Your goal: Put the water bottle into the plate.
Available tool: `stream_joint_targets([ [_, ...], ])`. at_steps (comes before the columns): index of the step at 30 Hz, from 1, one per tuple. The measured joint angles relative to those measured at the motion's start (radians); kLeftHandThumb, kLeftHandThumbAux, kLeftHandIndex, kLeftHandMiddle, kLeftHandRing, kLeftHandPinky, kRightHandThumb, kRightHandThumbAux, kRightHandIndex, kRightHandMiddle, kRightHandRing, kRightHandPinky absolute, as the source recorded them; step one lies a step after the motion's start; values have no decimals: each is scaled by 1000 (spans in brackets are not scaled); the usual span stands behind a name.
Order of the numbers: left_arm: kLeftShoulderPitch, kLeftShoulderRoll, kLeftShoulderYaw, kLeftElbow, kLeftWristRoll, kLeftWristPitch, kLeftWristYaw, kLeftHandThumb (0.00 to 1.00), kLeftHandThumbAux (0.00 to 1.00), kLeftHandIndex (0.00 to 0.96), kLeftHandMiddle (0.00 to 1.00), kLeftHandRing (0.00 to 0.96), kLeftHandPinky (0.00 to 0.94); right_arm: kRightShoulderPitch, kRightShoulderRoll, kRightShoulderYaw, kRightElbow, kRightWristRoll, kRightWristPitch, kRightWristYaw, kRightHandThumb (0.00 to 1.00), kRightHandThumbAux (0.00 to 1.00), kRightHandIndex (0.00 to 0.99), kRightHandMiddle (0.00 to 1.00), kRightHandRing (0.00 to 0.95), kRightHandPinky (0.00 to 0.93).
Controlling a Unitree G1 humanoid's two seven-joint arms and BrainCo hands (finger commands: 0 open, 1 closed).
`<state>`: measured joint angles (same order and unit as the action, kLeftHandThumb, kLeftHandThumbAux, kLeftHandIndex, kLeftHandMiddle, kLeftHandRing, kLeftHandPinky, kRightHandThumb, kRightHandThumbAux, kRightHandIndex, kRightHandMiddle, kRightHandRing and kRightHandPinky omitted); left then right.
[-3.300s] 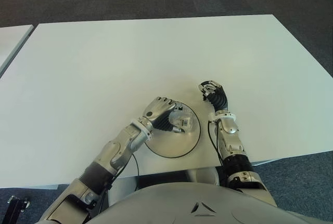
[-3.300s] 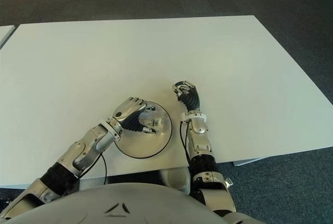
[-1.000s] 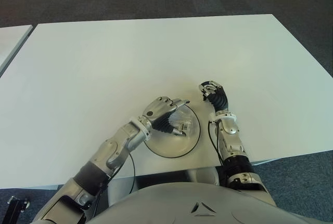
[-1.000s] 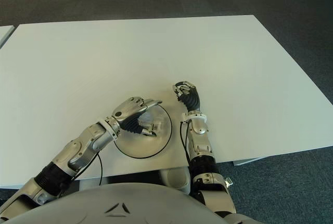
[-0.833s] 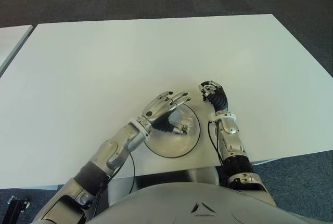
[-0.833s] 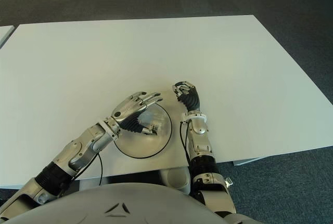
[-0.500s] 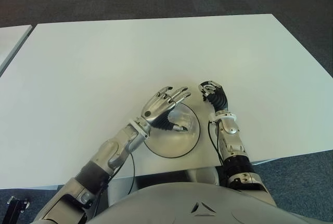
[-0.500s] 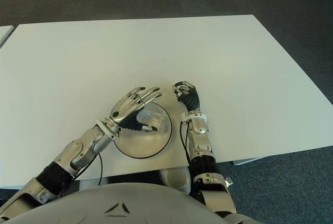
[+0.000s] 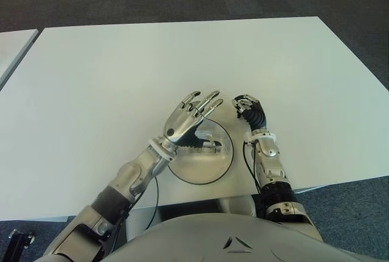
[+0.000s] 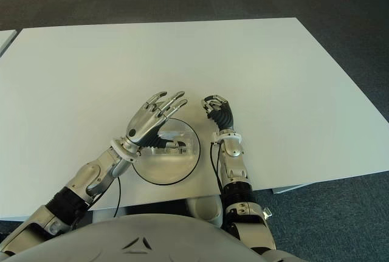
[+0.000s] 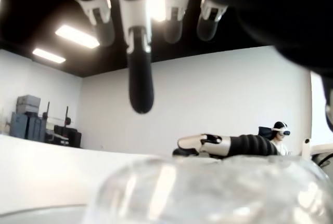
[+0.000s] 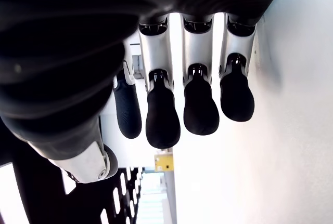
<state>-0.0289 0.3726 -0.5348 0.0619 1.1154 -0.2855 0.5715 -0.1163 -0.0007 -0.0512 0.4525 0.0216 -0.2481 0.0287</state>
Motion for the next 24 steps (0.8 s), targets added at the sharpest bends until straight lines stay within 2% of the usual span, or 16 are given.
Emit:
stream_joint_targets([
  [15,0,-12,-6,3,65,66,97,152,265,0,0,0,0,-1,-1,-5,7,-1,-9,0,705,726,439,749,733,713],
  [24,0,-29,-10,59,70,65,268,114,233,0,0,0,0,-1,-1,-5,8,-2,-9,-1,704,726,439,751,737,726],
])
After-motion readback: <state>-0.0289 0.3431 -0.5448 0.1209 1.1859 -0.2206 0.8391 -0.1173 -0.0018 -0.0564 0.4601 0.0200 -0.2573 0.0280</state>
